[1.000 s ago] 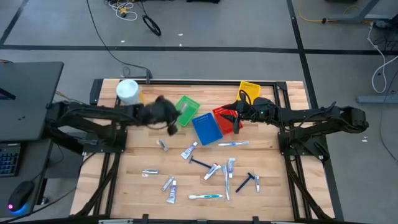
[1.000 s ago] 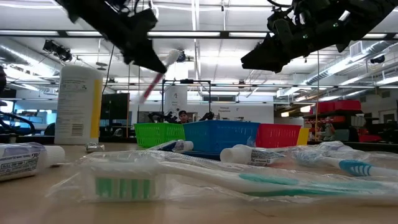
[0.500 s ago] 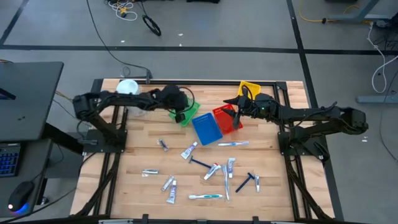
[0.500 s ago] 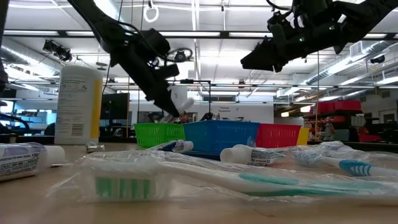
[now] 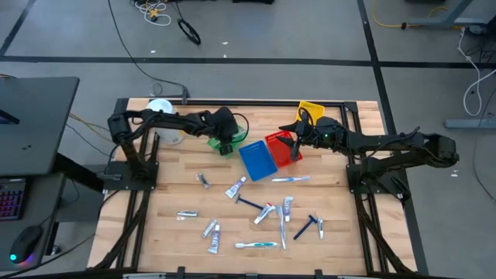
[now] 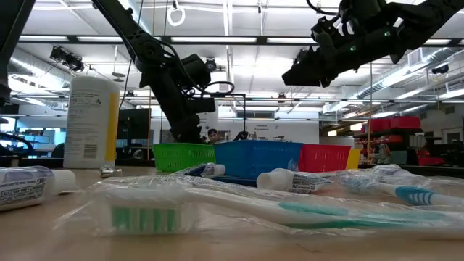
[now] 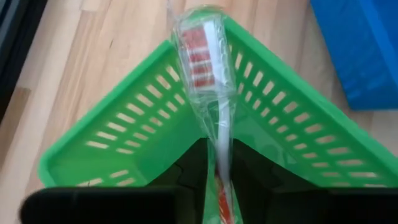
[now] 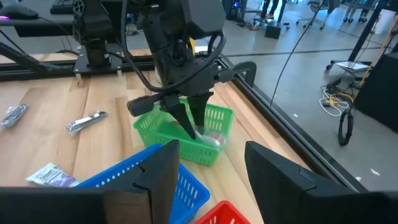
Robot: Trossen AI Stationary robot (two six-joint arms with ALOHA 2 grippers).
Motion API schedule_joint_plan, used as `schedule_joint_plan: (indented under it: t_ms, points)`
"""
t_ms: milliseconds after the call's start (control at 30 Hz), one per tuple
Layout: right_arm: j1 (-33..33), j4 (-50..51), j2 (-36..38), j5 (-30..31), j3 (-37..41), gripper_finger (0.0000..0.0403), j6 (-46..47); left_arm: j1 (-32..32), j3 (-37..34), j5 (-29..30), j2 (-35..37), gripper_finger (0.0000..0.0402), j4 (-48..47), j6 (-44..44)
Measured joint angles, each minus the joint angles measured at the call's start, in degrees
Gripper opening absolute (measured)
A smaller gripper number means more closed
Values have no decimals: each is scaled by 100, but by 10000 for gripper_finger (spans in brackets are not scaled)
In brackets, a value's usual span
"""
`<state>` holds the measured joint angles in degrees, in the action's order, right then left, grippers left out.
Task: Pick & Place Travel size toiletries
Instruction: Put the red toothbrush into the green bin, then put the top left nail clipper into the blue bin
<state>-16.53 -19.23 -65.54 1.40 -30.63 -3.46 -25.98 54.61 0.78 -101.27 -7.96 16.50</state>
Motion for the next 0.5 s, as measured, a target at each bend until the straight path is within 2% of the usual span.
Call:
schedule_joint_plan:
  t_ms: [200, 367, 500]
  points:
    - [0, 14, -2, -1, 0, 193, 81, 5, 227, 118, 0, 124, -311, 90]
    - [0, 31, -2, -1, 0, 193, 200, 70, 835, 437, 2, 161, -1407, 226]
    - [0, 206, -2, -3, 0, 193, 376, 190, 1266, 409, 2, 177, -2186, 278]
